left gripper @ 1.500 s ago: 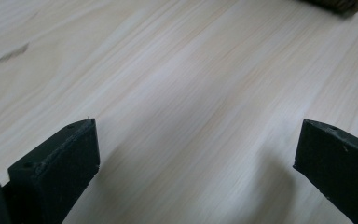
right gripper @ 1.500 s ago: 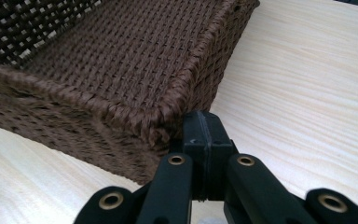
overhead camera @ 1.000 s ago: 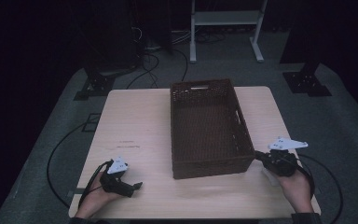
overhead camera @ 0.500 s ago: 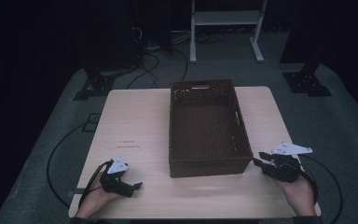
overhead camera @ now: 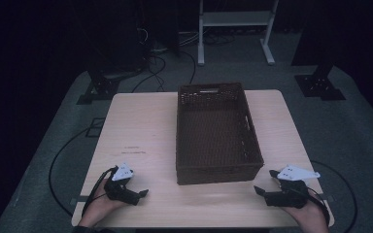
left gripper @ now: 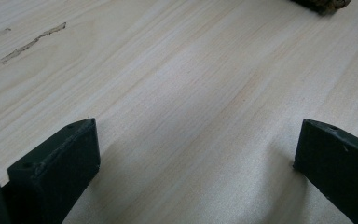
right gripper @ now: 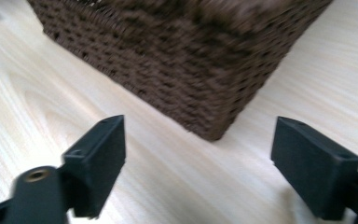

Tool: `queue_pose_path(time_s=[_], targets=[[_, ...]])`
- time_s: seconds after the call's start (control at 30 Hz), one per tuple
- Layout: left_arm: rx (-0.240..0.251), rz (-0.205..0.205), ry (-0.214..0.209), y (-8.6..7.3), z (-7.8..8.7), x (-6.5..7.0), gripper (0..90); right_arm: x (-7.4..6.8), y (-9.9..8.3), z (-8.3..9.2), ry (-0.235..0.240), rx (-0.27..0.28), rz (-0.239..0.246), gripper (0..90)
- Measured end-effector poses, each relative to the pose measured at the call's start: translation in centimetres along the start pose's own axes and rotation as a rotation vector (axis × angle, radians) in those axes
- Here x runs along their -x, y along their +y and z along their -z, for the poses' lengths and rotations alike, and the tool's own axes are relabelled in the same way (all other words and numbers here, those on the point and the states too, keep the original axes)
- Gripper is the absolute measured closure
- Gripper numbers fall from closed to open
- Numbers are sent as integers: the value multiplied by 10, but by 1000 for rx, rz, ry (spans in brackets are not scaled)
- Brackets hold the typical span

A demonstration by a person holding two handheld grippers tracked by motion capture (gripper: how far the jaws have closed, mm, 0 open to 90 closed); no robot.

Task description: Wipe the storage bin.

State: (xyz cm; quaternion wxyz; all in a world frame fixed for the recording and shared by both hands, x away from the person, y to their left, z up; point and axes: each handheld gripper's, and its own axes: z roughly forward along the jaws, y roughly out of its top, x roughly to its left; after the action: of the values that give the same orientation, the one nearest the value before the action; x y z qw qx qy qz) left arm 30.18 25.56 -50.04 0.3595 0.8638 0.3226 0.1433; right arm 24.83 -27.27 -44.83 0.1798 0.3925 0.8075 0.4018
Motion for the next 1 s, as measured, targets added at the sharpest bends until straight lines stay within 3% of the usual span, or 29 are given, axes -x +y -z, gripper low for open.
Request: queue_pose_path(time_s=[0.23,0.57,1.0], targets=[[-1,0,0,0,0,0,0,-10,-8,-16,14,1,12,6],[-1,1,1,0,0,0,0,-9,-24,-37,-25,-82,12,6],[-1,1,-1,0,0,1,0,-8,-31,-50,-15,-144,11,6]])
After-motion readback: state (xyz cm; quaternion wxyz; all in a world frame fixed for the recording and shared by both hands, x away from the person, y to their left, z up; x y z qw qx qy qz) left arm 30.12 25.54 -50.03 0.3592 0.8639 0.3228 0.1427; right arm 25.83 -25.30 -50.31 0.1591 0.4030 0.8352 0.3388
